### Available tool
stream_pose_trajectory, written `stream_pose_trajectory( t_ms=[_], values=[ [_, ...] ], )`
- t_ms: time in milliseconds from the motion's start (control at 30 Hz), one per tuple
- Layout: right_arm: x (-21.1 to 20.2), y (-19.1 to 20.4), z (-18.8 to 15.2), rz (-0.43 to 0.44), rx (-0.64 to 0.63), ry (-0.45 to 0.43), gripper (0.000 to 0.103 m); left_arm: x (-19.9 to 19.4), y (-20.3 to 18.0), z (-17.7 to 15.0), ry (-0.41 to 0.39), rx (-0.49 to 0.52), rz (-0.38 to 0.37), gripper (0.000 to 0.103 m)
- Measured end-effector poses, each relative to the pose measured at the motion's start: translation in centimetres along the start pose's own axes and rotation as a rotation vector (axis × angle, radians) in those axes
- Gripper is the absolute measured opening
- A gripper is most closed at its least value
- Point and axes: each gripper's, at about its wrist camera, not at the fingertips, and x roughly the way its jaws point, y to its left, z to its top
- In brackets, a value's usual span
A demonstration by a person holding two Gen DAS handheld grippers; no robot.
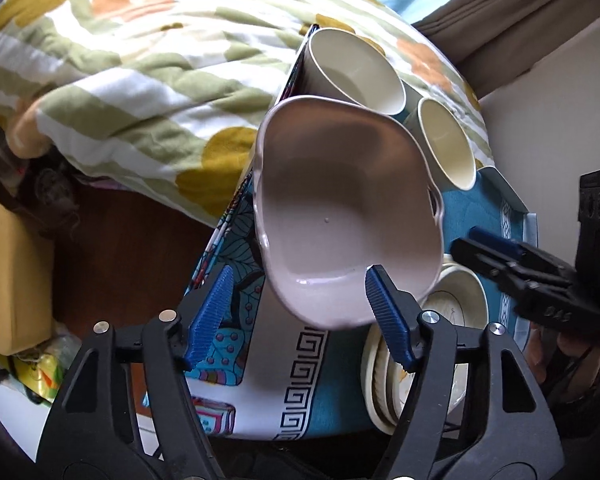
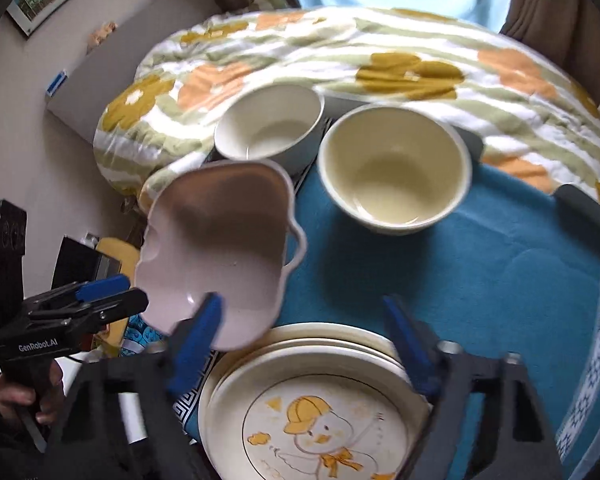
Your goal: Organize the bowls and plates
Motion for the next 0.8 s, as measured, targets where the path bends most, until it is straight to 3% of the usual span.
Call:
stream_pose_trajectory(
  t_ms=[100, 200, 267, 367, 467, 500, 800],
  values=[
    [1.9, 0.0, 0.3, 0.014, 0.027, 0.027, 0.062, 1.3, 0.1, 0.9, 0.025, 0.024, 0.003, 0.058],
    [3.4, -0.3, 0.7, 0.037, 0.055, 0.033, 0.060, 2.5, 0.3, 1.8, 0.046, 0.035, -0.003, 0.056],
    [4.3, -0.4, 1.0, 0.042, 0.061, 0.037, 0.047, 3.0, 0.4, 2.3, 0.056, 0.041, 0.006, 0.054],
    [5.4, -0.4, 1.4, 0.054, 0.080, 0.044, 0.036, 3.9, 0.6, 2.9, 0.070, 0.054, 0.030, 0.040],
    [5.7, -0.2, 1.7, 0.048, 0.087, 0.033, 0.020, 4.6, 0.9, 3.2, 0.094, 0.067, 0.050, 0.015],
    [5.9, -0.1, 1.7, 0.044, 0.081, 0.040, 0.011, 4.7, 0.9, 3.2, 0.099, 0.073, 0.058, 0.013],
    [5.5, 0.8, 1.1, 0.040, 0.075, 0.021, 0.008, 3.8, -0.1, 3.3, 0.078, 0.146, 0.106, 0.009]
  ],
)
